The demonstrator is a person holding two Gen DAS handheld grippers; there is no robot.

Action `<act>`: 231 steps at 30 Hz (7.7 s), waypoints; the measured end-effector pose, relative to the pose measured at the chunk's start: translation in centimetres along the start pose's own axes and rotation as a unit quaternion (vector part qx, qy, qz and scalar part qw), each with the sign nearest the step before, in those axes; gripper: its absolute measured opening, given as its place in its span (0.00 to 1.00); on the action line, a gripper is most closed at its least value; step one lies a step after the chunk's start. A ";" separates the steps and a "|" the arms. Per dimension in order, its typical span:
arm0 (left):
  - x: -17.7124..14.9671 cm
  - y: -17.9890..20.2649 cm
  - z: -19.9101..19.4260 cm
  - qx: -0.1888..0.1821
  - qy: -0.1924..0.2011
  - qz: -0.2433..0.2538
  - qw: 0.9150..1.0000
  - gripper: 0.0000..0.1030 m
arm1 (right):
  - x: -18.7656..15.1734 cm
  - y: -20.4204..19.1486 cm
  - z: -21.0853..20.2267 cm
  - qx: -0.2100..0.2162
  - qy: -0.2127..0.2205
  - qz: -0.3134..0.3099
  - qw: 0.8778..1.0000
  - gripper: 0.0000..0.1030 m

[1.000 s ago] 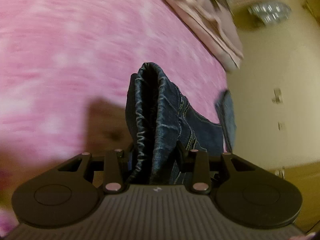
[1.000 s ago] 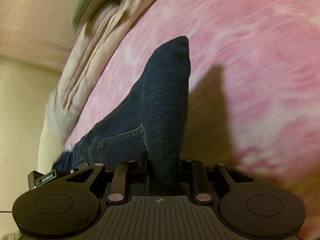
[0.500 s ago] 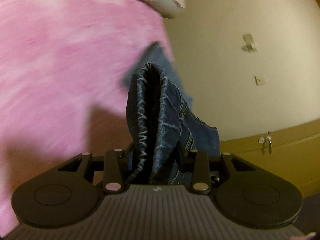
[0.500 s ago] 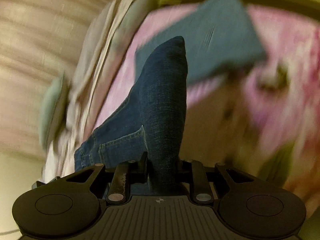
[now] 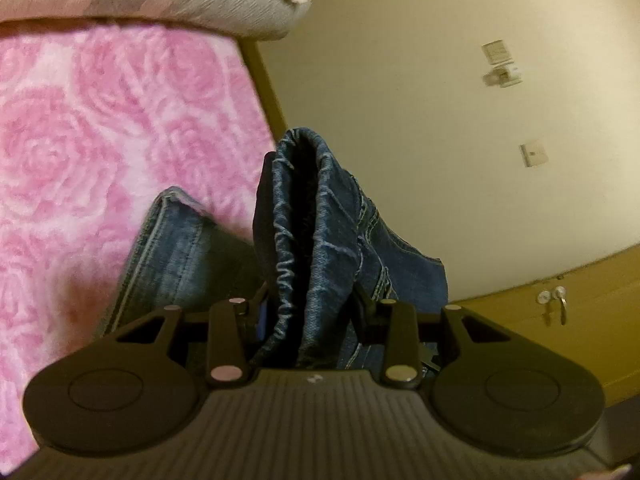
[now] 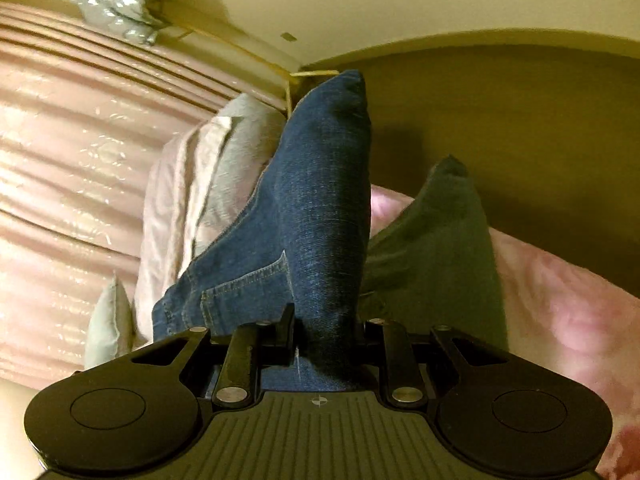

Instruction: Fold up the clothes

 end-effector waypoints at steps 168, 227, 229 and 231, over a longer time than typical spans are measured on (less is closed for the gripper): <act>-34.5 26.6 -27.5 0.346 0.010 0.324 0.880 0.66 | -41.6 -14.7 -29.5 -0.267 0.142 -0.175 0.937 0.99; -28.8 24.0 -10.4 0.391 -0.037 0.281 0.876 0.66 | -27.2 -7.9 -22.6 -0.297 0.038 -0.219 0.929 0.99; -28.6 23.9 -10.0 0.392 -0.038 0.278 0.876 0.66 | -26.7 -7.6 -22.3 -0.298 0.035 -0.217 0.929 0.99; -28.4 23.7 -9.6 0.393 -0.040 0.276 0.876 0.66 | -26.3 -7.4 -22.0 -0.298 0.031 -0.216 0.929 0.99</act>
Point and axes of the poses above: each gripper's, at about its wrist camera, not at the fingertips, and z roughly the way its jaws point, y to its right, x to its top, the point moved 1 cm from there along z, roughly the way its jaws point, and after that the axes turned 13 degrees about -x, right-handed, at the moved point
